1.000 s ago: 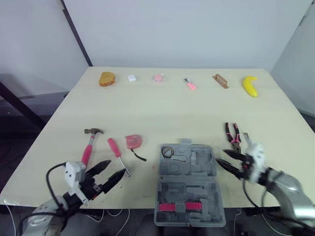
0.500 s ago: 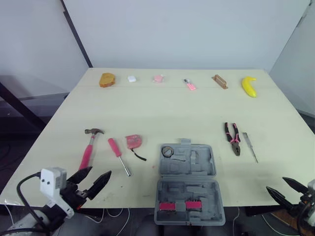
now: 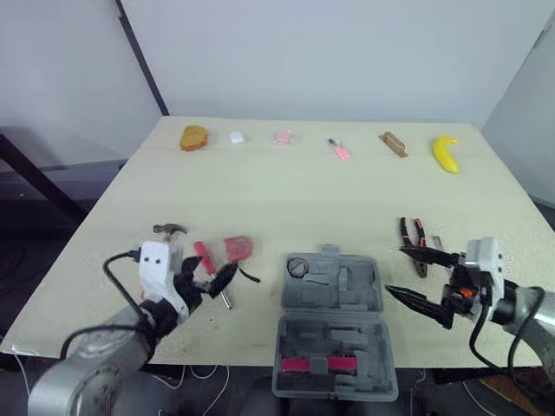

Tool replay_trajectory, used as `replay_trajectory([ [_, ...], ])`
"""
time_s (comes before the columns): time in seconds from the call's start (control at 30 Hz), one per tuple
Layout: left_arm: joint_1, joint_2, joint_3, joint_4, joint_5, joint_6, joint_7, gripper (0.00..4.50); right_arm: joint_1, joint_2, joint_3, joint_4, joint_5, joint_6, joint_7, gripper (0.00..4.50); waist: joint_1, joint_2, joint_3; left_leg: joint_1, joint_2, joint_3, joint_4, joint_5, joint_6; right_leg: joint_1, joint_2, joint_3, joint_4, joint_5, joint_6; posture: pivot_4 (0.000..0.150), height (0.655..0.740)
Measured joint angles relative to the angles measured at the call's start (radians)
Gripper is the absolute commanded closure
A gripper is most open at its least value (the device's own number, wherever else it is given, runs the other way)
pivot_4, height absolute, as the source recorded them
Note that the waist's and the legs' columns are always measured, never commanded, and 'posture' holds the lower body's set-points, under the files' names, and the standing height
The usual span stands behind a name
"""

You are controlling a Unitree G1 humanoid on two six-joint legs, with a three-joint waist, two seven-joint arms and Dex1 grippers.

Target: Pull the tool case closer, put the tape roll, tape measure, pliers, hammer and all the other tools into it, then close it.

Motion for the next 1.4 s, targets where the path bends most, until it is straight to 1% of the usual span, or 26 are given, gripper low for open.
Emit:
replay_trajectory([
  [0.07,-0.037,0.0,0.005,0.028,-0.006,0.049,0.032,0.0,-0.028,-0.009,0.024,-0.003,0.014,0.016,0.013,0.07,-0.002,-0.001,0.0,0.0,0.0,0.001,0.0,0.0,0.0,0.0,-0.001,0.0,0.0,0.0,0.0,0.15,0.74],
  [0.17,-0.045,-0.014,0.007,0.072,0.012,0.087,0.077,0.0,-0.075,-0.038,0.069,-0.013,0.025,0.017,0.075,0.07,-0.008,-0.001,0.0,0.0,0.0,0.001,0.0,0.0,0.0,0.0,-0.001,0.0,0.0,0.0,0.0,0.15,0.74],
  [0.37,-0.041,-0.068,-0.02,0.131,0.077,0.075,0.1,0.0,-0.124,-0.041,0.103,0.025,0.021,-0.001,0.131,0.07,-0.005,-0.001,0.001,0.0,0.0,0.0,0.001,0.0,0.0,0.0,-0.001,0.0,0.0,0.0,0.0,0.15,0.74],
  [0.43,-0.039,-0.089,-0.042,0.17,0.116,0.042,0.091,0.0,-0.124,-0.041,0.104,0.051,0.009,-0.016,0.143,0.07,-0.002,-0.002,0.001,0.0,-0.001,0.001,0.001,0.0,0.0,0.0,-0.001,0.0,0.0,0.0,0.0,0.15,0.74],
  [0.63,-0.031,-0.138,-0.115,0.21,0.186,-0.058,0.037,0.0,-0.12,-0.041,0.104,0.073,0.0,-0.032,0.158,0.07,-0.002,-0.002,0.001,0.0,0.0,0.0,0.001,0.0,0.0,0.0,-0.001,0.0,0.001,0.0,0.0,0.15,0.74],
  [0.9,-0.027,-0.156,-0.169,0.267,0.287,-0.174,-0.02,0.0,-0.111,-0.041,0.104,0.073,0.0,-0.04,0.156,0.07,-0.002,-0.002,0.001,0.0,0.0,0.0,0.001,0.0,0.0,0.001,-0.001,0.0,0.001,0.0,0.0,0.15,0.74],
  [1.0,-0.025,-0.161,-0.211,0.269,0.342,-0.216,-0.026,0.0,-0.107,-0.041,0.104,0.071,0.0,-0.04,0.154,0.07,-0.001,-0.002,0.001,0.0,0.0,0.001,0.001,0.0,0.0,0.001,-0.001,0.0,0.001,0.0,0.0,0.15,0.74],
  [1.17,-0.02,-0.17,-0.239,0.229,0.386,-0.236,-0.022,0.0,-0.102,-0.042,0.104,0.064,0.002,-0.034,0.147,0.07,-0.002,-0.002,0.001,0.0,0.0,0.0,0.001,0.0,0.0,0.001,-0.001,0.0,0.001,0.0,0.0,0.15,0.74],
  [1.3,-0.02,-0.181,-0.242,0.174,0.395,-0.215,-0.003,0.0,-0.102,-0.043,0.104,0.058,0.007,-0.022,0.137,0.07,-0.002,-0.001,0.001,0.0,0.0,0.0,0.001,0.0,0.0,0.001,-0.001,0.0,0.001,0.0,0.0,0.15,0.74],
  [1.4,-0.023,-0.197,-0.243,0.166,0.395,-0.185,0.014,0.0,-0.106,-0.043,0.104,0.058,0.009,-0.018,0.135,0.07,-0.002,-0.001,0.001,0.0,0.0,0.0,0.001,0.0,0.0,0.001,-0.001,0.0,0.001,0.0,0.0,0.15,0.74],
])
